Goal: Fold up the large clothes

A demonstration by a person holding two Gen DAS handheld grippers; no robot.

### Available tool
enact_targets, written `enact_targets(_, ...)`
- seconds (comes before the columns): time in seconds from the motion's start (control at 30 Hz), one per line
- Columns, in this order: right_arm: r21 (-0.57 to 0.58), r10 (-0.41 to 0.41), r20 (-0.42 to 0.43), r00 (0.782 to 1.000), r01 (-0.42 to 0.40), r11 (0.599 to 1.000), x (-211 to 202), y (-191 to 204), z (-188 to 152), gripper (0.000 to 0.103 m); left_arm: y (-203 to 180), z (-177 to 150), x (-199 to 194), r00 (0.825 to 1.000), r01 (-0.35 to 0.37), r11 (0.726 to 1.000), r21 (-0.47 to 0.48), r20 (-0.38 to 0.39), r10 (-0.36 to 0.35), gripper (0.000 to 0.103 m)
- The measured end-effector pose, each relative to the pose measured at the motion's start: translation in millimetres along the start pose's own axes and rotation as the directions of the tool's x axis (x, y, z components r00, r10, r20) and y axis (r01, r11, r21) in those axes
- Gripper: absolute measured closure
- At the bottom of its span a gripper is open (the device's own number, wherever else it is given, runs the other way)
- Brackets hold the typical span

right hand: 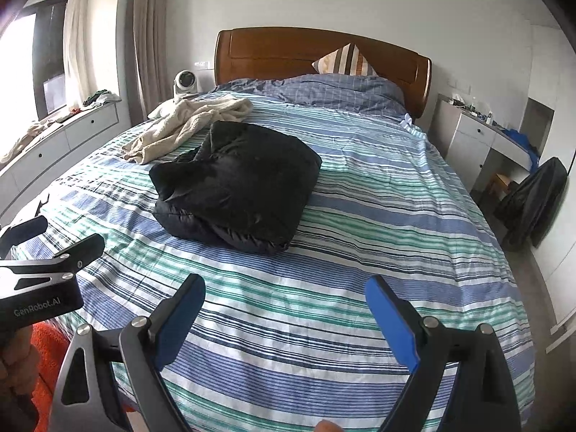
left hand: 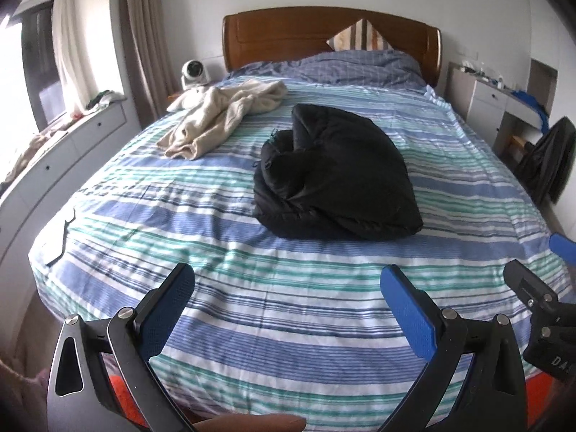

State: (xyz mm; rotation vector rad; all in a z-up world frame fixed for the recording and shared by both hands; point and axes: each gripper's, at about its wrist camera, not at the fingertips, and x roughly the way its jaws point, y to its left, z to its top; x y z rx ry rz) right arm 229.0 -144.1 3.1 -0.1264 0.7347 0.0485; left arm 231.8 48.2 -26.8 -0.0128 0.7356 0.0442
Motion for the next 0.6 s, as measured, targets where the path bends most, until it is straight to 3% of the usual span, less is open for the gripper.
enact_targets(0.43, -0.004, -0.016, -0.017, 1.000, 0.016, 1.000, 0.9, 1.1, -7.0, 0.011, -0.9, -2.9, 3.6, 1.000, 0.022, 1.000, -0.006, -0.011, -0.022, 0.000)
enact_targets(0.6, 0.003, -0.016, -0.024, 1.000, 0.016, 1.000, 1.8, -1.2, -9.5, 0.010, -6.5, -4.4, 1.7, 1.000, 0.000, 1.000, 0.021, 0.004, 0.000, 0.001)
